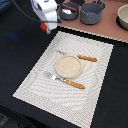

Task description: Place the fish, sausage, and tomato into the frying pan.

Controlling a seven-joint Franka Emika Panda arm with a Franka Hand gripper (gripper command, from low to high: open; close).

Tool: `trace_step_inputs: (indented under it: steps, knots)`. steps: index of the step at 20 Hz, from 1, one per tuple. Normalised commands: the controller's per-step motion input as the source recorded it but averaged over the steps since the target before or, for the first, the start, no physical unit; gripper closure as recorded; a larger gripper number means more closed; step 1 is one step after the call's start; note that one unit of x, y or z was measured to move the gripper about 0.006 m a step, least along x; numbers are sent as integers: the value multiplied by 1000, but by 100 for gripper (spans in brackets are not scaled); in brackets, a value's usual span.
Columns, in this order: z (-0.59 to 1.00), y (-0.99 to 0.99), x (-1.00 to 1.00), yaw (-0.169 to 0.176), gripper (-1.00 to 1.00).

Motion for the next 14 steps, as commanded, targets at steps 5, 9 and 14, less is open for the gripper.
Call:
trace_step_inputs:
  steps: [5, 9, 14]
  knots:
    - [954, 810, 641, 10, 100]
    - [805, 882, 590, 13, 100]
    - [323, 801, 507, 0, 100]
